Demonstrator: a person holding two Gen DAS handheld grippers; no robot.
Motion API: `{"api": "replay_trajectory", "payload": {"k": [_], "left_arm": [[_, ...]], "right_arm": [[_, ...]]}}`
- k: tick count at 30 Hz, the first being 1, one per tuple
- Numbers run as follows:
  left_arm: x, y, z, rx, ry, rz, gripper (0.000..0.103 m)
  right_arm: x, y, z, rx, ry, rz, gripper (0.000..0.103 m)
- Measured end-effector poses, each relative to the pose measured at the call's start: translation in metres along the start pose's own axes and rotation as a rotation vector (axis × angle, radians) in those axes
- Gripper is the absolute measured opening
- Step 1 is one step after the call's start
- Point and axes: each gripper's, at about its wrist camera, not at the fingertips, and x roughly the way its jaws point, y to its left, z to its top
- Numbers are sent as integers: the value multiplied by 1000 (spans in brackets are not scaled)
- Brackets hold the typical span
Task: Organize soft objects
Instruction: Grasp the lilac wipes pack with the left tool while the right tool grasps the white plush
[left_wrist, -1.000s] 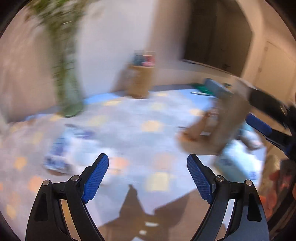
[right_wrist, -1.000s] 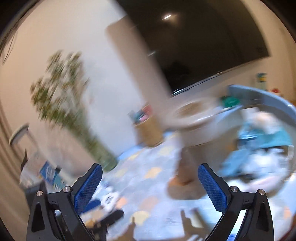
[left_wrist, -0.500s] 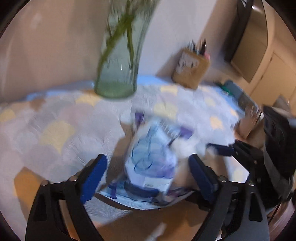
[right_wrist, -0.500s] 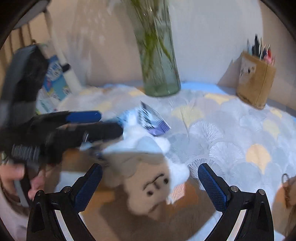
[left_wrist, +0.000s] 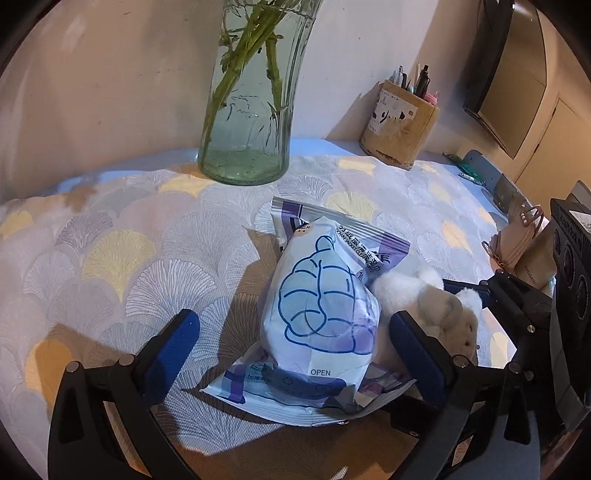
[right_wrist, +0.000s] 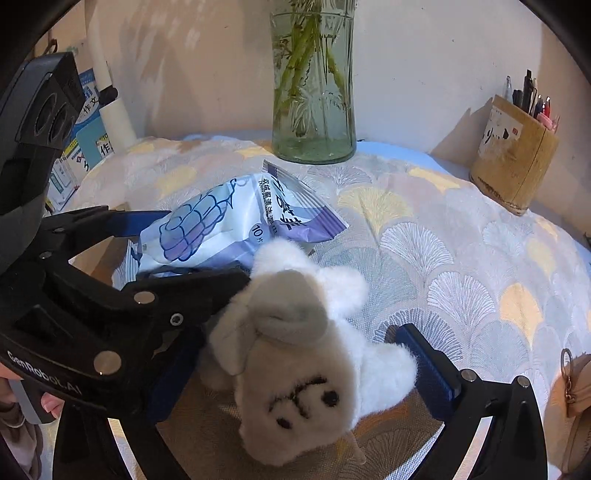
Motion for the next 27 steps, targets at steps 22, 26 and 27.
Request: {"api": "replay_trajectory", "payload": {"k": [22,26,27], "left_arm": [[2,1,-1,3,-1,-2,102],[-2,3,-1,-10,-6,-7,102],[-3,3,-2,-11,-8,-7,103]], "right_arm": [[-7,-2,-1,22,-30,20,103],[-14,-12,-2,75,-76,108,93],[-15,-15,-2,86,-85,138,86]]}}
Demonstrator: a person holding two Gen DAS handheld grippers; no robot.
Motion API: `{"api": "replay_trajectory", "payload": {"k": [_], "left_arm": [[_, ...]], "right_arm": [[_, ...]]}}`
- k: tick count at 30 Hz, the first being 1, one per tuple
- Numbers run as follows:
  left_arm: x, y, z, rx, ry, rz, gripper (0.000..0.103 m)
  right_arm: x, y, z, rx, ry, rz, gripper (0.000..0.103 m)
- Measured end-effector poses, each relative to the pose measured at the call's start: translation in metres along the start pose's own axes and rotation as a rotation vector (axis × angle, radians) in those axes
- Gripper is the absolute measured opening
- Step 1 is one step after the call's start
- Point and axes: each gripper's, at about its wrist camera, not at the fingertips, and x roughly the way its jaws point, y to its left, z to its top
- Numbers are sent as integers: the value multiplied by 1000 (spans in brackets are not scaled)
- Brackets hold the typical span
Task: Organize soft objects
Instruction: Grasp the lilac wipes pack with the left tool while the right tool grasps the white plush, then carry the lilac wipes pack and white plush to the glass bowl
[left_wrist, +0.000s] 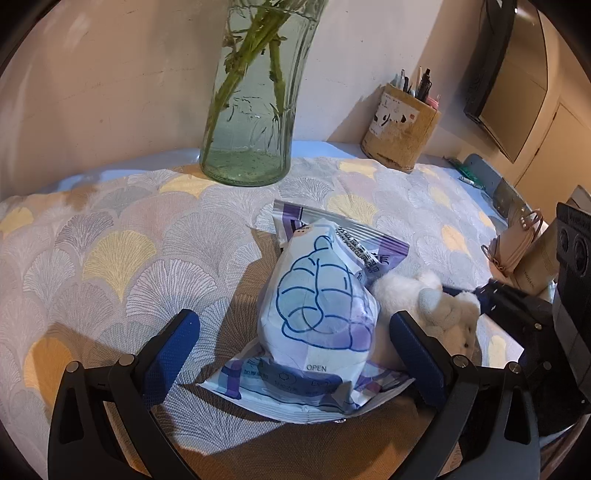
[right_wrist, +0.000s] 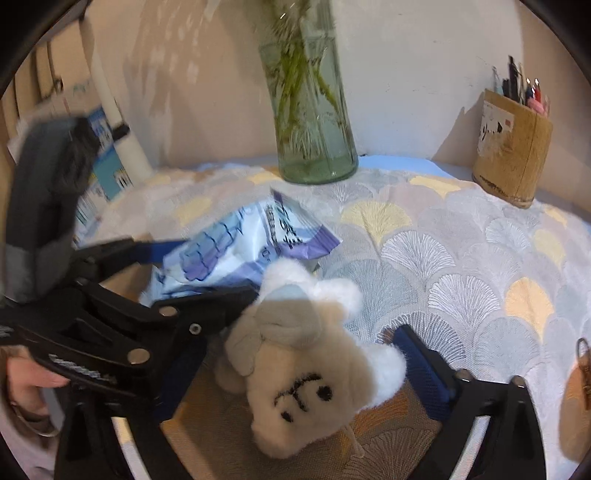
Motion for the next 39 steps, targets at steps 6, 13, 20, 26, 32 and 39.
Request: {"api": "replay_trajectory", "payload": {"k": [6,13,20,26,32,39], "left_arm": [[-12,-1,0,-3,-29,8,73],[-21,-10,-1,27,-97,77,49],[-35,-21,-4,39,-185,166,49],[-43,-24,-9,-18,-217,173,49],[-50,-27,-23,-101,-203,227,49],[-63,-62,-59,-151,-187,310,49]], "right_arm": [[-2,6,1,-19,-10,-10,62],[-28,-3,-12,85,-106,-27,60],[-72,-19,-41,223,-248,24,60],[-73,-27,-44,266,-249,79,60],[-82,-23,-54,266,-268,110,60],[-101,-21,-74,284,-258,75,60]]}}
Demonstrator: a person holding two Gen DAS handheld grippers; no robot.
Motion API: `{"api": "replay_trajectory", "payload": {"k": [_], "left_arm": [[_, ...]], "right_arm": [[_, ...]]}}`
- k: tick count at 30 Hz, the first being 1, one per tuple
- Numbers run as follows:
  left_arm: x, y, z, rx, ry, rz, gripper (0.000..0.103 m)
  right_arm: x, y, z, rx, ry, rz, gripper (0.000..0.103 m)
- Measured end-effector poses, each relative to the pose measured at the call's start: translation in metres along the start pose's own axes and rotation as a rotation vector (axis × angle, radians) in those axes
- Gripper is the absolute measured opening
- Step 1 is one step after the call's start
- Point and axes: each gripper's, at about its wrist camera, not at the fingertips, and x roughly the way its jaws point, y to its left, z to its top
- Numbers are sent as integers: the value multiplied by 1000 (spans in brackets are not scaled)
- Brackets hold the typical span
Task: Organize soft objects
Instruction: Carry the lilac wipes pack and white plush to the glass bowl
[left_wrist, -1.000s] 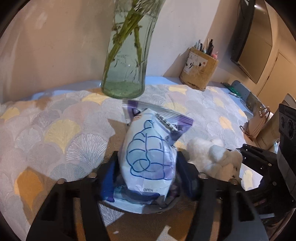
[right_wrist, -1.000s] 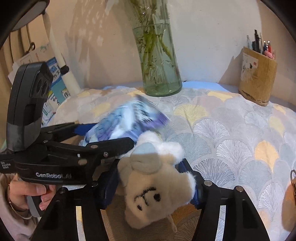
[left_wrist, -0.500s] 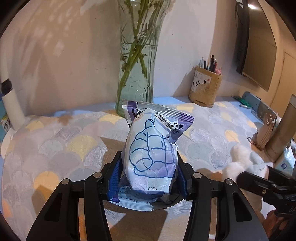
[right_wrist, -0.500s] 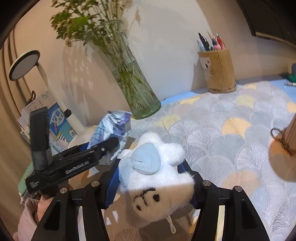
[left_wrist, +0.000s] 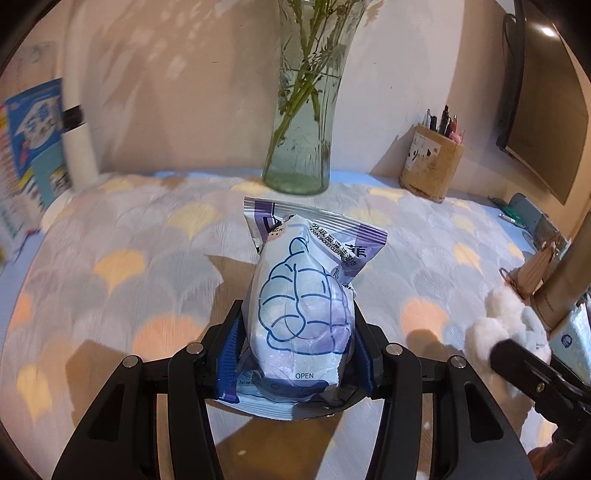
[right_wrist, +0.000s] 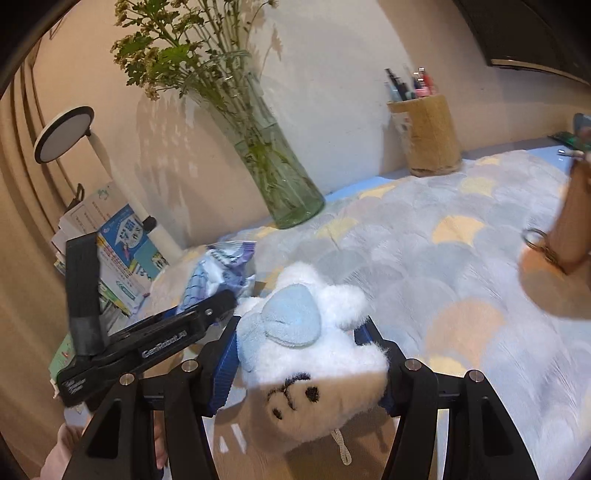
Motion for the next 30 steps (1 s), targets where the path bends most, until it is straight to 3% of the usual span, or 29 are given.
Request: {"api": "replay_trajectory", "payload": {"k": [6,11,15,30], "left_arm": [[-42,-38,-27,-11,-19,-1,49],[-67,-76,-29,-20,-39,-52,49],[-83,-114,-30,33,-47,-88,49],[-102,-252,-50,176,14,-318,49]], "right_arm": [[-47,-11,-17,18,-32,-61,60],[-83,-25,-23,3,-49,-75,60],[-111,-37,-23,4,-71,-76,60],[-222,-115,-16,158,-229,-103,60]]}}
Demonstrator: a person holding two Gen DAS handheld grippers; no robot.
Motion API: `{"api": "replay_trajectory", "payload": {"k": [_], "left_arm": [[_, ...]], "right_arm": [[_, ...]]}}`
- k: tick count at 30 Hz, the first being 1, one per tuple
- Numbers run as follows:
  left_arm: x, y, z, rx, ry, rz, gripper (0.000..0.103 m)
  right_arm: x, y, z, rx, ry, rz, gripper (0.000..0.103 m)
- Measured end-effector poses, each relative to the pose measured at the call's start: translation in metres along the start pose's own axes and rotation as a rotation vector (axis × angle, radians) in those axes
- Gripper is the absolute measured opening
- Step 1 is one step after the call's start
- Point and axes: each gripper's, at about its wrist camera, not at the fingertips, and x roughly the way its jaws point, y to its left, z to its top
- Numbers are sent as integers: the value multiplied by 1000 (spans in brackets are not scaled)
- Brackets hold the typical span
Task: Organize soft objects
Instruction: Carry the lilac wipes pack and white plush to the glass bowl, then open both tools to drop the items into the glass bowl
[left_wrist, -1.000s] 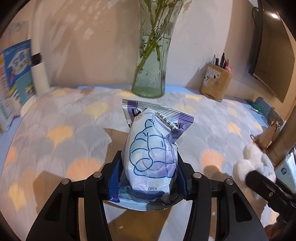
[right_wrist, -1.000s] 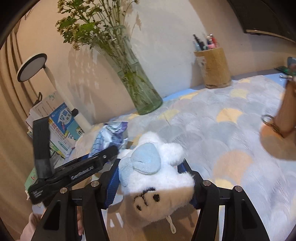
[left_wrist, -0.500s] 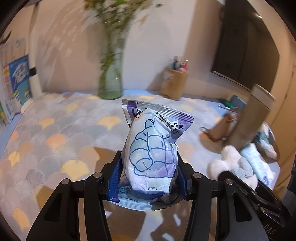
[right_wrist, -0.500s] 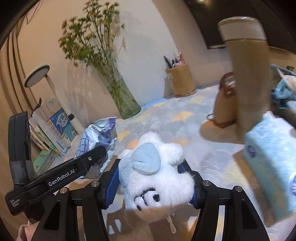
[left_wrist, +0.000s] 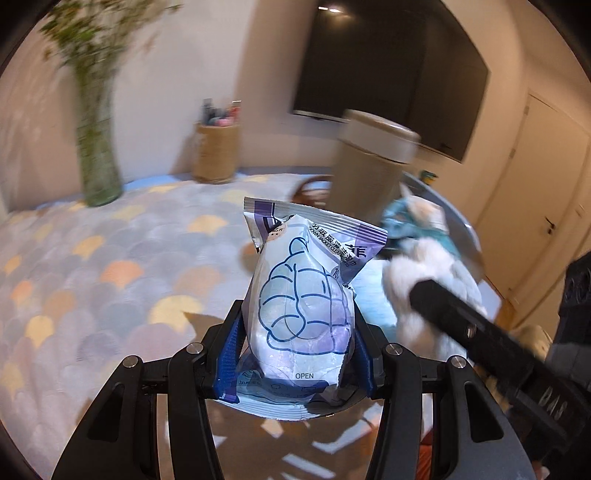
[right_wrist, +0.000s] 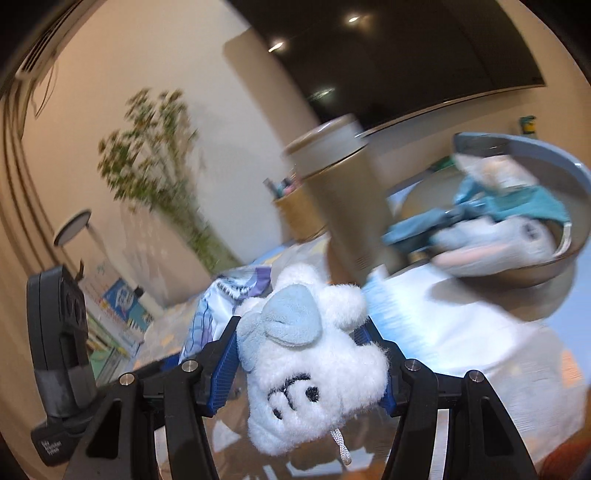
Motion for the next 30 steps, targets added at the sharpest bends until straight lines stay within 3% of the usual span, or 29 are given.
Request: {"api": "replay_trajectory", "payload": {"k": [3,13,19,26,28,30], "left_arm": [[11,-31,5,31,10,-52,49],[50,-115,34,74,-16,-153,49],[77,-148,60,68,-86,-117,49],[105,-157,86,33,-117,-70,50],[109,-158,92,26,-125,-66,56],[111,-159,98,18,-138,-55,88]], "right_arm": [[-16,-23,12,44,-35,-10,60],[-60,-119,70,171,-144,-181,60],[-68,-163,110,250,-201,-214,60],[-47,-175,148,247,-197,-265,65],[-38,-178,155,249,-177,-284,68],[-32,-180,158,241,-155,-302,80]]}}
